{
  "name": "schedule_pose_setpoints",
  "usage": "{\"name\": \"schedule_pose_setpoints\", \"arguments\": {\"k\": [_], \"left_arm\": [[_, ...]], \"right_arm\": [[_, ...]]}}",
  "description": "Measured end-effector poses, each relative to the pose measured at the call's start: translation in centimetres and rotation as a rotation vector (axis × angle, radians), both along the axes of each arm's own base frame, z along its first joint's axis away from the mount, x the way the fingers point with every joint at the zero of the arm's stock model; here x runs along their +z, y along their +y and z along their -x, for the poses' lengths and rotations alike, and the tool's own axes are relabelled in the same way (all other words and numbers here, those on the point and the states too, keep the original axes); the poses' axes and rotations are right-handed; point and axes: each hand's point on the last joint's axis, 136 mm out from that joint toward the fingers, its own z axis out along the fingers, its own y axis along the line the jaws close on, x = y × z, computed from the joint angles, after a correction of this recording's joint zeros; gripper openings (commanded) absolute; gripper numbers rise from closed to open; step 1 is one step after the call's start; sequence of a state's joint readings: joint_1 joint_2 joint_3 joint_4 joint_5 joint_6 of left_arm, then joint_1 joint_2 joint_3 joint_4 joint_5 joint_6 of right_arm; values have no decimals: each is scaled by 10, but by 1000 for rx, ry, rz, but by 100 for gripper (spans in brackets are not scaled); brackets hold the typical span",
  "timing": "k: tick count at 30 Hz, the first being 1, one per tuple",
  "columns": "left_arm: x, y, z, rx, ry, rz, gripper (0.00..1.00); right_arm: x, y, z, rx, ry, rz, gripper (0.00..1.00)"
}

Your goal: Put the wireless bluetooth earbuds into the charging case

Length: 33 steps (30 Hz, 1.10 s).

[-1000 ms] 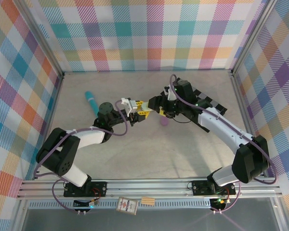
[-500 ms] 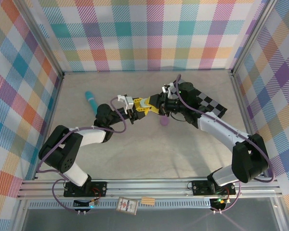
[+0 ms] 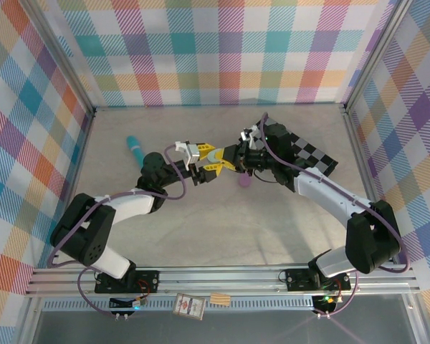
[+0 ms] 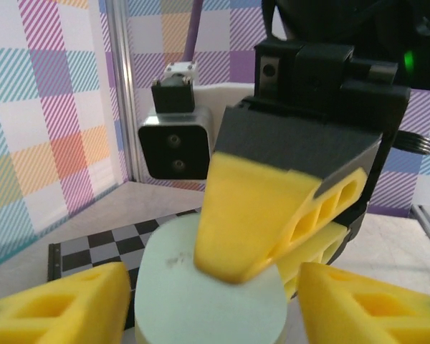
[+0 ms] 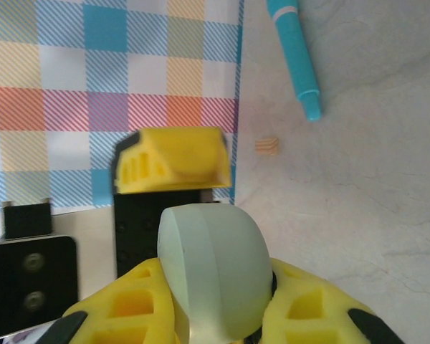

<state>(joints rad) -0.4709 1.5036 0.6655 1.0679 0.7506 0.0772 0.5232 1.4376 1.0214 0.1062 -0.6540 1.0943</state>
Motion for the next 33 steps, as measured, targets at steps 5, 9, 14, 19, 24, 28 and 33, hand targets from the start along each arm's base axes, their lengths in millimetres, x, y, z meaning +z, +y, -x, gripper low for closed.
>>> {"name": "schedule_pose_setpoints", "arguments": {"k": [5, 9, 14, 19, 24, 28, 33], "left_arm": [[2, 3, 8, -1, -12, -51, 89], [-6, 9, 15, 17, 4, -112, 100], [-35, 18, 26, 69, 49, -251, 100], [-81, 20, 49, 76, 133, -381, 100], [-117, 28, 68, 81, 217, -464, 100], [-123, 34, 69, 106, 228, -484, 100], [-122, 35, 68, 113, 224, -486, 100]], "right_arm": [[-12, -5, -2, -20, -10, 62, 8], [-21, -11, -7, -51, -28, 125, 8], [-44, -24, -10, -93, -27, 240, 8], [-67, -34, -7, -102, -17, 329, 9], [-112, -42, 1, -88, 56, 415, 9], [-160, -49, 14, -68, 156, 487, 10], [-202, -49, 24, -43, 238, 542, 13]]}}
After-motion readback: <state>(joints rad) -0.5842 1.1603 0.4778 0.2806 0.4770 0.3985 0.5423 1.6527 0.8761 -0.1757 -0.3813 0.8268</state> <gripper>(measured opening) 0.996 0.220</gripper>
